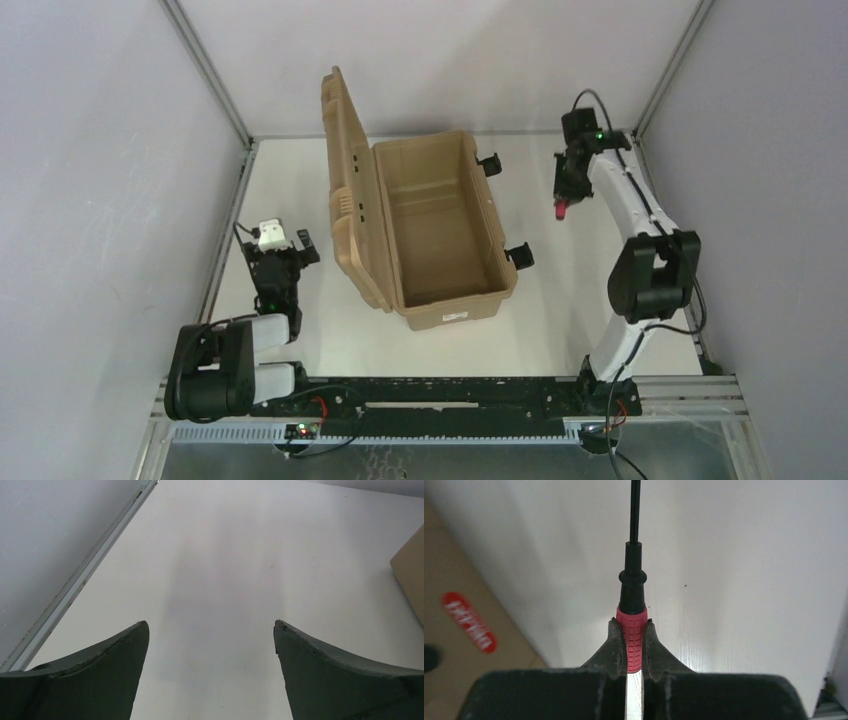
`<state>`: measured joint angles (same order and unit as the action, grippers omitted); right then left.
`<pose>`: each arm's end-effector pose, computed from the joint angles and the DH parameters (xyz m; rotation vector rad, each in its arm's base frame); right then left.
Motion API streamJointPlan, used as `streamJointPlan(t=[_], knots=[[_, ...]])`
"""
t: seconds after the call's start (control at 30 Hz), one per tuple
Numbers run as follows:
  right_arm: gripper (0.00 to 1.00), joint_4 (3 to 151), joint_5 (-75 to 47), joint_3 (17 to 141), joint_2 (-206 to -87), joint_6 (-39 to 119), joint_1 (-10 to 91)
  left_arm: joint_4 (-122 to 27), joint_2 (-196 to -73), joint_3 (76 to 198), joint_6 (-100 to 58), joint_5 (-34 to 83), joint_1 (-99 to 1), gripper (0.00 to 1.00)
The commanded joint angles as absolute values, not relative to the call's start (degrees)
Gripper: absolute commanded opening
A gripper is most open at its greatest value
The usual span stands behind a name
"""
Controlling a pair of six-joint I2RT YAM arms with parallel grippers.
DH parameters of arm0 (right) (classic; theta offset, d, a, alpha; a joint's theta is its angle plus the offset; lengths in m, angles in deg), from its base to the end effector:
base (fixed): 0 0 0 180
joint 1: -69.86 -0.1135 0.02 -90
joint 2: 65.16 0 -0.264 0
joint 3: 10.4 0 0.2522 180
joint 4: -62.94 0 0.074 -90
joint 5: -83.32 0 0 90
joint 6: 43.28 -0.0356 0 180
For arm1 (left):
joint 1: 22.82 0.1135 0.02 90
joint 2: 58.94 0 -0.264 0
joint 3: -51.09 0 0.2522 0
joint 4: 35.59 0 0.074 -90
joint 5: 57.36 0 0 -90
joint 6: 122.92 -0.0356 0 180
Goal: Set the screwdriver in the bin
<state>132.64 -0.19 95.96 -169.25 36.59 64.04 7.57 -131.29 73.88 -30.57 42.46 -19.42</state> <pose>0.3767 0.0344 0.2786 0.1338 2.7321 -0.0779 0.2112 0.0186 0.1610 -0.2129 1.6698 0.1579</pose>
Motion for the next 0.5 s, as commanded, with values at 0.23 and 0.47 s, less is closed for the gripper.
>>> streamJointPlan(t=[0.23,0.47], knots=[[0.0,153.93,3.12,133.98,-167.08,28.73,45.96,12.09,-131.45,75.79,-31.61,41.57,-19.15,1.0],[0.0,147.21,-0.94,132.78,-174.64,25.51,34.9,12.08,-131.4,75.76,-31.61,41.69,-19.09,1.0]])
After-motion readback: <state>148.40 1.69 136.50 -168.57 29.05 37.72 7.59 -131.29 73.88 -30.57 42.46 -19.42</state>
